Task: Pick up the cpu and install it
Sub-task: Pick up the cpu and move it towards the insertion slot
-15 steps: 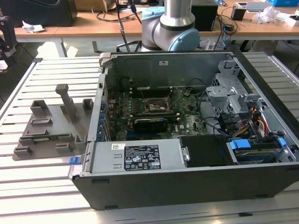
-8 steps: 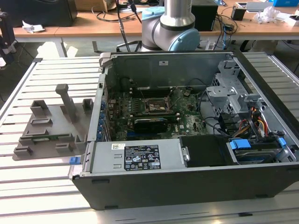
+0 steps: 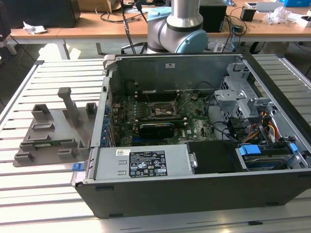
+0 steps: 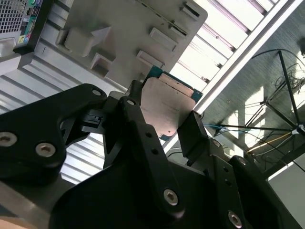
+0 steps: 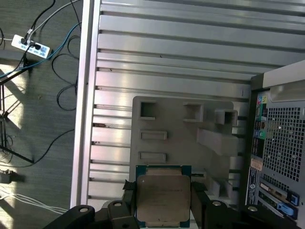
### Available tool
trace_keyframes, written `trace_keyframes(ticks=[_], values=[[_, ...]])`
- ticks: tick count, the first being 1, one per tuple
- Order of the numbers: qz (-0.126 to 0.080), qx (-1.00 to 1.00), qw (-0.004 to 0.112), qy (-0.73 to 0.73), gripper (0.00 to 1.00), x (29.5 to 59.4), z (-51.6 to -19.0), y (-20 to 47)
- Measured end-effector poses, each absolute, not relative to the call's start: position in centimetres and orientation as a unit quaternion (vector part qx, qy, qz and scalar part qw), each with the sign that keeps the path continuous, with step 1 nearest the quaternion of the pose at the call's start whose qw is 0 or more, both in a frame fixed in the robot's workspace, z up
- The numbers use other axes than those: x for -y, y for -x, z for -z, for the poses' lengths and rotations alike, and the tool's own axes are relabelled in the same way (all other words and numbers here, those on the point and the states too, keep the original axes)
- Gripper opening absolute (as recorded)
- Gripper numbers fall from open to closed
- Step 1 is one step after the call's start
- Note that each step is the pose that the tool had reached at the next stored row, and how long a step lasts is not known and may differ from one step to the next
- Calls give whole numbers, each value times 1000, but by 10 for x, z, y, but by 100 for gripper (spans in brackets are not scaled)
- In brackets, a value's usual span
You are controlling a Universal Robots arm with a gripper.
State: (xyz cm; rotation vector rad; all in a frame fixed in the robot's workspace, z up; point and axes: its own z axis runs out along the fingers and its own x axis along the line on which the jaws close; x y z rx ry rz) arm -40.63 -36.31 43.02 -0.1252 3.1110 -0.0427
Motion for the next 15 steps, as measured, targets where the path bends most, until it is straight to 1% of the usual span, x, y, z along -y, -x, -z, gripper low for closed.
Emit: trace_keyframes(ticks=[2, 15], values=[[7, -999, 14, 40, 55, 363, -431, 406], [6, -999, 14, 40, 55, 363, -431, 393]])
